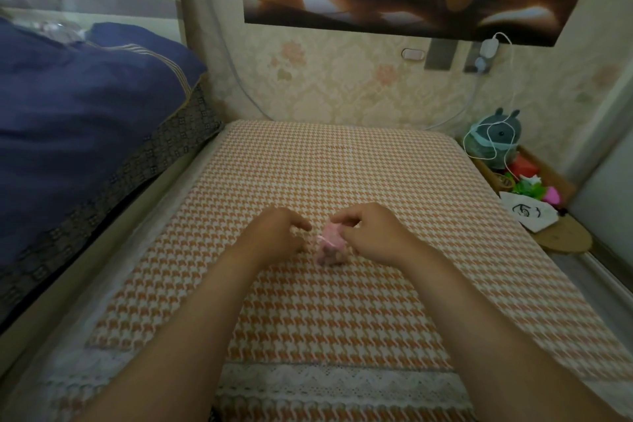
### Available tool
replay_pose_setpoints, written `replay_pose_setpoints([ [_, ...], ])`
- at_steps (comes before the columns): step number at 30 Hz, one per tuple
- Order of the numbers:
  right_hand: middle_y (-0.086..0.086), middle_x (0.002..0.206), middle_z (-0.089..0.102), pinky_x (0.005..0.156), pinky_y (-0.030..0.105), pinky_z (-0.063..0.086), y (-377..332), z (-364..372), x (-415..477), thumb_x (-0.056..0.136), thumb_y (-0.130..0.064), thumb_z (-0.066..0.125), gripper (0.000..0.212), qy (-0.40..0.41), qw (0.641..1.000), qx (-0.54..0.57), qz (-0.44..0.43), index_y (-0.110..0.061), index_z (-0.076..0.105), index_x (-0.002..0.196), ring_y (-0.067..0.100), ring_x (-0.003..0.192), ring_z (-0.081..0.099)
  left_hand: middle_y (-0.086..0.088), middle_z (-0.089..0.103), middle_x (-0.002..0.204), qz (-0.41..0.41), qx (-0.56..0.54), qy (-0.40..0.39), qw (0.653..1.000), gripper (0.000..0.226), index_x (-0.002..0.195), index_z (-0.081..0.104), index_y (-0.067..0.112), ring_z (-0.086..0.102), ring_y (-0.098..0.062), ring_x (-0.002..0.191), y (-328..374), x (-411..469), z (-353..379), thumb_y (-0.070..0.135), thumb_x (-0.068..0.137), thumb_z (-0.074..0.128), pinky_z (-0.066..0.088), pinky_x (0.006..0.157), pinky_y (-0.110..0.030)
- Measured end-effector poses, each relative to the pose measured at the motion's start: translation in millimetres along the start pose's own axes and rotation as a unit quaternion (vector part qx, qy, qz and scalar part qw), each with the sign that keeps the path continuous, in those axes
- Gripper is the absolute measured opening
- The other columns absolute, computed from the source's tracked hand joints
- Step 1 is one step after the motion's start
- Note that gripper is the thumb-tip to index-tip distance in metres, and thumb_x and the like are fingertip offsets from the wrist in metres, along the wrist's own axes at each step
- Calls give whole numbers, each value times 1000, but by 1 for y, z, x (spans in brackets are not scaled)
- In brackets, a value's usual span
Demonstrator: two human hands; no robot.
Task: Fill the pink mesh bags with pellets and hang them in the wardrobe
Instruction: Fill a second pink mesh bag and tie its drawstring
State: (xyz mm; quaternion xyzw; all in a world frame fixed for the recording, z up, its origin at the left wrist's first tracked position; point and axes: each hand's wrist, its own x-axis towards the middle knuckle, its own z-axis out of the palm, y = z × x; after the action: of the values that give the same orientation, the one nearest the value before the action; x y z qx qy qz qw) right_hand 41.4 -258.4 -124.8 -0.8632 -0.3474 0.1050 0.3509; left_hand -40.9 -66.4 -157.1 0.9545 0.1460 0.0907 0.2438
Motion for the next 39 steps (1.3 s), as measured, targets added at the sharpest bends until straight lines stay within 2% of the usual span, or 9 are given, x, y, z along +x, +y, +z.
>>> replay_pose_setpoints([
  [4,-10,122,68,78,24,53,1,-2,-2,95,-19,60,25,-2,1000,-8,0,-31,75,111,-6,73,55,13,70,111,39,145,-16,989,21,106,72,40,54,-14,114,7,2,9,40,89,59,27,104,-33],
  [9,-8,123,69,85,24,52,-2,-4,-4,94,-19,61,27,3,1000,-30,1,-24,73,116,-2,80,58,12,72,99,44,142,27,989,16,100,72,35,58,-12,106,7,6,17,37,91,58,20,103,-31],
  [12,-8,124,69,88,20,46,-3,-6,-5,94,-21,61,29,0,999,-53,0,-24,72,120,2,99,62,15,71,91,56,45,108,992,15,101,71,32,62,-7,93,14,7,14,37,88,66,32,100,-31],
  [14,-7,124,69,91,21,45,-5,-7,-4,93,-22,60,31,-5,997,-76,3,-24,71,122,7,110,62,16,68,83,49,-91,145,984,12,94,72,28,62,-1,81,23,5,7,34,84,74,47,86,-24],
  [18,-7,116,73,93,30,53,-9,-9,-5,91,-26,58,31,-3,995,-95,2,-27,73,118,10,106,66,16,69,80,82,-220,116,965,9,88,73,24,60,7,73,39,-5,-2,24,81,78,43,67,-7],
  [25,-5,89,75,82,45,59,-14,-11,-11,82,-35,57,24,-24,997,-66,35,-27,76,96,15,86,69,18,67,86,107,-191,96,971,21,84,69,44,61,-4,79,48,-11,9,24,81,77,49,70,-19],
  [28,-8,96,75,87,40,57,-15,-14,-13,73,-47,60,37,-32,998,-47,36,-29,76,101,11,93,69,18,67,82,91,-182,89,975,20,83,67,41,59,-4,73,50,-8,10,26,79,79,47,64,-16],
  [34,-5,125,70,101,33,50,-10,-15,-8,92,-24,57,34,-17,997,-66,26,-26,71,122,12,115,63,17,66,87,48,-179,112,976,13,89,68,34,61,-3,77,39,1,2,22,89,69,49,64,-19],
  [39,-5,130,67,100,27,48,-8,-12,-8,94,-22,57,33,-12,997,-67,20,-23,70,124,10,118,61,9,62,106,-30,-61,83,994,25,104,70,27,59,1,71,6,3,-8,11,96,53,52,58,-20],
])
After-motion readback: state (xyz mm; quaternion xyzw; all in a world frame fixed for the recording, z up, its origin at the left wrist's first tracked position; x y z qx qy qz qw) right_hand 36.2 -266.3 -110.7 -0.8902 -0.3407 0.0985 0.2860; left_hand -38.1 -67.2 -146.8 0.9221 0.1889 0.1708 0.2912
